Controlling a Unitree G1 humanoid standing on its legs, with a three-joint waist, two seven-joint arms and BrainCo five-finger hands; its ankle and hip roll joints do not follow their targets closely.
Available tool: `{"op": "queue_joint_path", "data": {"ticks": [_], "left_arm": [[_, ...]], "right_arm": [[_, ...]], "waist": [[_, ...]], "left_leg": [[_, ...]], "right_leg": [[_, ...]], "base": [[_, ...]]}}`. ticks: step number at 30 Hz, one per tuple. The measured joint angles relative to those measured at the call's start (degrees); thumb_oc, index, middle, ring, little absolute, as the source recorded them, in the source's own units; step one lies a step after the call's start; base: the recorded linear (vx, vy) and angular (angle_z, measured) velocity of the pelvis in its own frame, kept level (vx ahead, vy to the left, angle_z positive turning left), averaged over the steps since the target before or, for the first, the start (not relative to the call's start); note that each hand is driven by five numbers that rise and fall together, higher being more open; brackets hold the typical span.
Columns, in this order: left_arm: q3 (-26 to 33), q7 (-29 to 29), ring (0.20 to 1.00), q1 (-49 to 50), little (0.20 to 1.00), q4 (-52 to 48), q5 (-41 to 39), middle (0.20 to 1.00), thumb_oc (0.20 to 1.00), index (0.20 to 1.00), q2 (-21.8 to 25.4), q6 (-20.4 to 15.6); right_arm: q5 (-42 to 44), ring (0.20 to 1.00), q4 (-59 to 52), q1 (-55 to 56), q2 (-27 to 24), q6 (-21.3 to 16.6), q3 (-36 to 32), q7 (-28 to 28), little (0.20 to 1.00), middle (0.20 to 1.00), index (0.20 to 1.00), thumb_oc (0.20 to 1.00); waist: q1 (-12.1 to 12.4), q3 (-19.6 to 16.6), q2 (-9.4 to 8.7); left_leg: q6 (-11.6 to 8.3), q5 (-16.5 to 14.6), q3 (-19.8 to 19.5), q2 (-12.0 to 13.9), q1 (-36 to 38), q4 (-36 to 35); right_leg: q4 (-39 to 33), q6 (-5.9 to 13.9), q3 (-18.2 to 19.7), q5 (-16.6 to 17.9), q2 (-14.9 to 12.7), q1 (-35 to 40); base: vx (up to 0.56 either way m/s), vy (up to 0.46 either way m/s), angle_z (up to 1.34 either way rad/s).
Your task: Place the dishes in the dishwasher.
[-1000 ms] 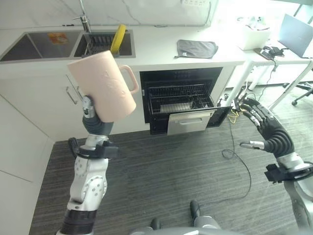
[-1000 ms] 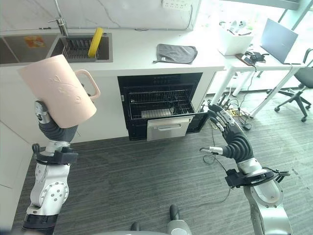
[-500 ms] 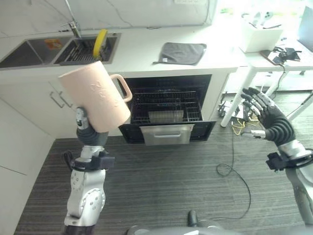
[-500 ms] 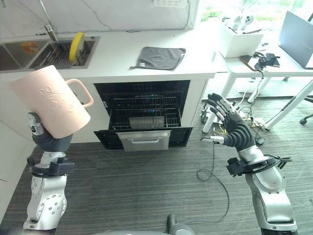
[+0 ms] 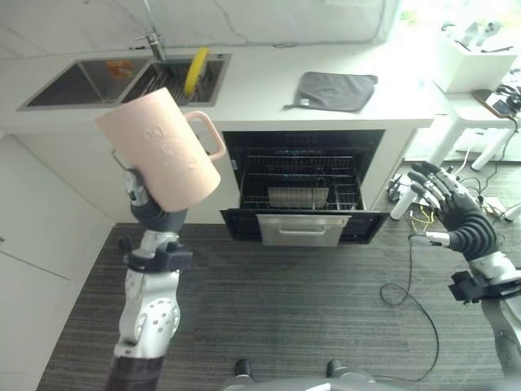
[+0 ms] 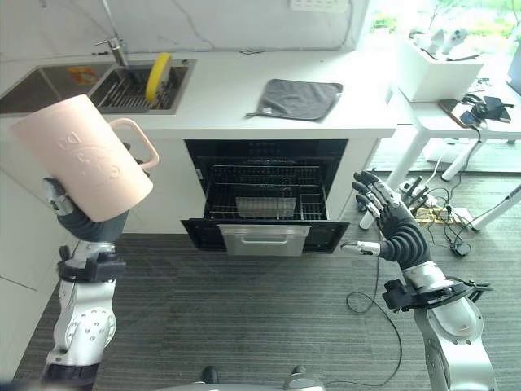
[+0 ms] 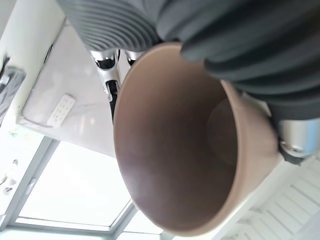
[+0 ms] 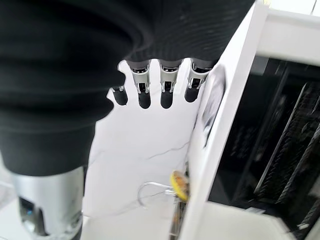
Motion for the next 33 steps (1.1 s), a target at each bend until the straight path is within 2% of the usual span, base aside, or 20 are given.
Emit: {"op": "queue_joint_path", "data": {"ticks": [2, 4, 7, 9, 10, 13, 15, 17, 18, 19, 20, 21, 22, 23, 24, 26, 27, 28, 31, 33], "left_arm": [[0.0, -0.1, 0.200, 0.5, 0.200, 0.2, 1.8, 0.200, 0.200, 0.200, 0.4, 1.0], [0.2, -0.2, 0.200, 1.8, 0.200, 0.4, 2.5, 0.200, 0.200, 0.200, 0.9, 1.0], [1.8, 0.1, 0.200, 2.4, 0.200, 0.3, 3.6, 0.200, 0.200, 0.200, 4.2, 0.9], [2.2, 0.7, 0.200, 2.3, 0.200, 0.4, 4.0, 0.200, 0.200, 0.200, 5.5, 0.8], [1.8, 1.3, 0.200, 2.4, 0.200, 0.6, 4.0, 0.200, 0.200, 0.200, 5.3, 0.8], [1.4, 2.2, 0.200, 3.0, 0.200, 0.5, 5.2, 0.200, 0.200, 0.200, 5.4, 0.8], [2.5, 2.2, 0.200, 3.0, 0.200, 0.4, 5.2, 0.200, 0.200, 0.200, 5.3, 0.7], [2.7, 3.2, 0.200, 3.7, 0.200, -0.7, 5.1, 0.200, 0.200, 0.200, 5.4, -0.2], [2.7, 4.1, 0.200, 5.5, 0.200, -3.1, 5.1, 0.200, 0.200, 0.200, 5.5, -0.9], [2.4, 4.4, 0.200, 5.9, 0.200, -3.5, 5.1, 0.200, 0.200, 0.200, 4.6, -1.4], [2.0, 4.3, 0.200, 6.6, 0.200, -3.6, 5.1, 0.200, 0.200, 0.200, 4.3, -1.4], [2.1, 4.3, 0.200, 6.9, 0.200, -3.7, 5.2, 0.200, 0.200, 0.200, 4.2, -1.5], [2.3, 4.3, 0.200, 7.9, 0.200, -3.9, 5.2, 0.200, 0.200, 0.200, 3.0, -1.7], [2.6, 4.3, 0.200, 10.0, 0.200, -3.8, 5.2, 0.200, 0.200, 0.200, 2.6, -1.8], [2.3, 4.1, 0.200, 10.2, 0.200, -3.6, 5.2, 0.200, 0.200, 0.200, 2.5, -1.7], [1.9, 3.6, 0.200, 7.4, 0.200, -3.3, 6.0, 0.200, 0.200, 0.200, 2.0, -1.6], [0.8, 3.5, 0.200, 5.5, 0.200, -2.9, 6.2, 0.200, 0.200, 0.200, 2.0, -1.2], [-0.3, 3.3, 0.200, 4.0, 0.200, -3.1, 6.3, 0.200, 0.200, 0.200, 2.0, -1.1], [-2.0, 4.6, 0.200, 2.7, 0.200, -3.1, 8.6, 0.200, 0.200, 0.200, 1.9, -0.7], [-2.2, 5.0, 0.200, 1.8, 0.200, -3.1, 10.9, 0.200, 0.200, 0.200, 1.9, 0.8]], "right_arm": [[-0.2, 1.000, -0.2, 0.9, 0.1, 0.0, 1.1, -0.1, 1.000, 1.000, 1.000, 1.000], [-1.3, 1.000, 0.0, 2.2, 0.9, 0.0, 2.0, 0.1, 1.000, 1.000, 1.000, 1.000], [-1.6, 1.000, 0.3, 1.8, 0.5, -0.1, 4.1, 0.1, 1.000, 1.000, 1.000, 1.000], [-1.5, 1.000, 1.2, 0.1, 0.5, -0.8, 4.2, 0.0, 1.000, 1.000, 1.000, 1.000], [-1.5, 1.000, 2.8, -1.4, 0.6, -1.4, 4.4, -0.1, 1.000, 1.000, 1.000, 1.000], [-1.5, 1.000, 2.5, -1.9, 2.3, -1.6, 6.2, 0.0, 1.000, 1.000, 1.000, 1.000], [-1.5, 1.000, 2.6, -2.0, 2.3, -1.6, 6.4, -0.2, 1.000, 1.000, 1.000, 1.000], [-1.5, 1.000, 2.4, -2.9, 1.9, -0.7, 6.3, -1.3, 1.000, 1.000, 1.000, 1.000], [-0.9, 1.000, 2.1, -3.8, 1.3, 0.0, 5.9, -1.4, 1.000, 1.000, 1.000, 1.000], [-0.9, 1.000, 2.5, -5.4, 0.5, 0.1, 5.9, -1.5, 1.000, 1.000, 1.000, 1.000], [-0.8, 1.000, 2.7, -5.7, 0.2, 0.1, 5.7, -1.4, 1.000, 1.000, 1.000, 1.000], [-0.7, 1.000, 3.7, -4.8, 0.2, 0.3, 5.3, -0.8, 1.000, 1.000, 1.000, 1.000], [0.5, 1.000, 3.1, -0.7, -0.4, 0.3, 2.4, -0.4, 1.000, 1.000, 1.000, 1.000], [1.5, 1.000, 3.0, 1.4, -2.8, 0.1, 1.1, 0.1, 1.000, 1.000, 1.000, 1.000], [1.6, 1.000, 2.9, 2.0, -3.5, 0.0, 0.2, -0.1, 1.000, 1.000, 1.000, 1.000], [1.9, 1.000, 2.8, -1.9, -3.4, 0.0, 2.9, -0.5, 1.000, 1.000, 1.000, 1.000], [1.8, 1.000, 2.7, -2.8, -2.4, -0.1, 4.4, -0.7, 1.000, 1.000, 1.000, 1.000], [1.7, 1.000, 2.7, -2.7, -1.8, -0.2, 5.0, -0.9, 1.000, 1.000, 1.000, 1.000], [1.2, 1.000, 2.7, -4.5, -2.4, -0.2, 6.4, -1.4, 1.000, 1.000, 1.000, 1.000], [1.2, 1.000, 2.4, -4.6, -1.6, 0.1, 5.8, -2.1, 1.000, 1.000, 1.000, 1.000]], "waist": [[0.3, 0.0, -0.03], [0.3, 0.0, 0.36], [1.2, -0.7, -1.37], [1.8, -1.9, -3.43], [1.8, -2.0, -3.62], [1.9, -1.9, -3.52], [1.9, -2.0, -3.59], [2.4, -1.9, -3.51], [3.2, -2.1, -4.18], [3.3, -1.7, -3.21], [2.4, -1.5, -1.01], [1.8, -0.7, -0.40], [2.6, 0.0, -1.65], [2.7, 0.1, -1.77], [2.1, 0.2, -1.91], [1.4, 0.3, -1.01], [1.2, 0.0, -0.10], [1.1, 0.2, 0.59], [1.3, 0.0, 0.86], [0.4, -0.2, 1.49]], "left_leg": [[3.04, -0.7, 0.1, -2.5, 0.2, 0.0], [4.37, -0.7, 0.0, -3.1, 0.1, 0.0], [4.11, -1.0, 0.8, -3.3, -0.3, 0.1], [4.13, -1.0, 1.4, -4.3, -0.9, 0.1], [3.98, -1.3, 1.3, -4.4, -0.9, 0.1], [4.01, -1.6, 1.6, -4.1, -0.7, 0.1], [3.72, -1.3, 1.4, -3.3, -0.5, 0.1], [2.07, -1.4, 1.7, -1.7, -0.3, 0.1], [0.49, -1.6, 2.7, -1.1, 0.6, 0.1], [-0.63, -1.7, 3.2, 0.4, 1.6, 0.1], [-2.11, -1.4, 2.9, 2.8, 1.8, 0.4], [-3.19, -2.4, 2.6, 4.8, -1.1, 7.2], [-2.91, -2.3, 2.9, 5.8, -5.8, 17.6], [-2.64, -2.2, 2.1, 6.9, -6.6, 20.8], [-2.99, -3.9, 0.1, 5.7, -7.1, 19.6], [-2.99, -3.8, -1.8, 2.1, -7.6, 9.4], [-3.50, -3.2, -1.6, 2.1, -6.6, 2.3], [-4.07, -2.7, -1.8, 3.4, -6.8, 0.0], [-4.01, -2.1, -6.5, 3.8, -3.2, -0.3], [-3.86, -1.8, -4.4, 4.5, -1.2, -0.3]], "right_leg": [[9.9, 0.50, 1.7, 0.4, -2.9, -5.0], [19.1, 3.22, 5.9, 0.0, -4.1, -11.7], [8.1, 3.96, 4.4, 0.1, -3.3, -12.2], [-6.6, 4.66, 4.5, 3.7, -3.5, -9.6], [-9.3, 5.86, 4.8, 6.5, -4.0, -9.1], [-9.2, 6.29, 5.0, 9.9, -6.1, -8.5], [-9.2, 6.25, 4.3, 9.8, -5.3, -7.0], [-9.2, 5.08, 4.6, 9.1, -1.7, -5.7], [-9.2, 3.02, 4.4, 7.1, 0.6, -4.2], [-8.9, 1.61, 4.7, 5.5, 2.3, -3.5], [-8.9, -0.01, 4.3, 4.6, 4.8, -3.3], [-8.2, -1.93, 4.3, 2.9, 6.5, -3.0], [-8.3, -3.87, 4.7, 2.4, 6.7, -2.1], [-8.7, -5.33, 4.9, 2.0, 7.7, -0.8], [-9.1, -6.20, 4.7, 1.3, 8.2, -0.2], [-8.8, -5.37, 4.6, 1.7, 8.8, -1.0], [-8.7, -5.89, 3.8, 2.1, 9.8, -0.8], [-8.7, -6.18, 2.9, 1.9, 11.0, -0.3], [-8.7, -6.52, 4.6, 1.4, 11.8, 0.9], [-8.7, -6.50, 4.2, 1.4, 11.7, 1.0]], "base": [[0.11, 0.238, 0.17], [0.11, -0.036, 0.15], [0.11, -0.218, 0.04], [0.15, -0.428, -0.10], [0.14, -0.493, -0.07], [0.09, -0.565, -0.10], [0.15, -0.686, 0.00], [0.18, -0.472, -0.14], [0.21, -0.513, -0.45], [0.20, -0.478, -0.34], [0.21, -0.448, -0.17], [0.14, -0.206, -0.07], [0.19, -0.122, -0.22], [0.21, 0.030, -0.22], [0.25, 0.149, -0.15], [0.16, 0.214, -0.05], [0.11, 0.226, 0.17], [0.14, 0.246, 0.12], [0.09, 0.201, -0.20], [0.03, 0.126, -0.08]]}}
